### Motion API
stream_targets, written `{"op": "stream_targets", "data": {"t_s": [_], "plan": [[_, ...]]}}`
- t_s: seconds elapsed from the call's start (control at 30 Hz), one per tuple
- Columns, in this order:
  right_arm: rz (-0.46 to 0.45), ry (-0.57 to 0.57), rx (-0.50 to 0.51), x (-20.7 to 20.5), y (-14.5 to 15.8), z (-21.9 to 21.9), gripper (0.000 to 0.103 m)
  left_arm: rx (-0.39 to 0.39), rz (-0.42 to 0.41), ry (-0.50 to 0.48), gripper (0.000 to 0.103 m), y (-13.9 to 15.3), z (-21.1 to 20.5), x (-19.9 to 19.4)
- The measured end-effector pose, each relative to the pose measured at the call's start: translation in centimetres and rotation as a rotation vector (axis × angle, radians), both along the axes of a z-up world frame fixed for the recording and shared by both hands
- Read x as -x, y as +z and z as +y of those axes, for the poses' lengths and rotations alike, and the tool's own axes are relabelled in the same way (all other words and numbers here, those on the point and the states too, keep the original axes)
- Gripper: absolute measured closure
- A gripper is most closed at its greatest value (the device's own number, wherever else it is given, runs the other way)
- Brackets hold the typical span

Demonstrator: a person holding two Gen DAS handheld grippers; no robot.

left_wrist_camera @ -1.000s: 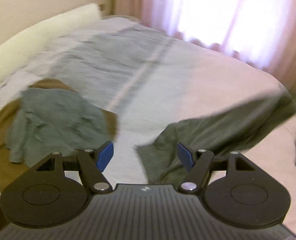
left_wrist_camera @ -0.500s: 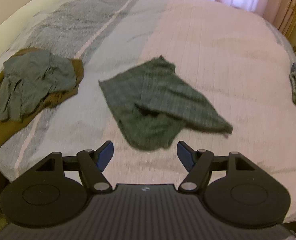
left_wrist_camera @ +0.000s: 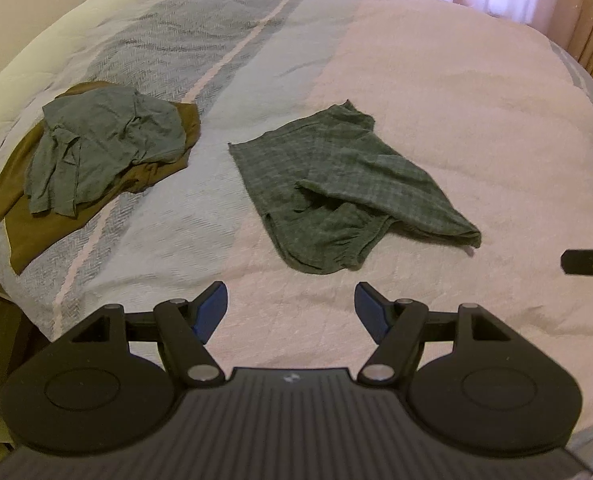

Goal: Fold clothes
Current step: 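Drop the shirt onto the open blanket with the right gripper, then move the right gripper to the shirt's hem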

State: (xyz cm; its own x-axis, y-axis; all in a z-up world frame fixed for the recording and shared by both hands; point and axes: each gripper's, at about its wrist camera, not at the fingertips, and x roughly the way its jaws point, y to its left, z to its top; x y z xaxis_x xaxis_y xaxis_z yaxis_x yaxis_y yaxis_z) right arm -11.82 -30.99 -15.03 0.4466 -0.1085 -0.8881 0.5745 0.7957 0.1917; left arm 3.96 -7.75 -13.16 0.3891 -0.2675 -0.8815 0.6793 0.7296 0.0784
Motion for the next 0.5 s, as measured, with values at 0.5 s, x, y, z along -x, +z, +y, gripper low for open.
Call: {"op": "stream_targets", "data": {"t_s": [0.5], "plan": [[0.047, -0.254, 0.008, -3.5, -0.3, 3.4, 0.02, -0.018, 0.011, -0.261, 0.036, -0.7, -2.4, -8.0]]}}
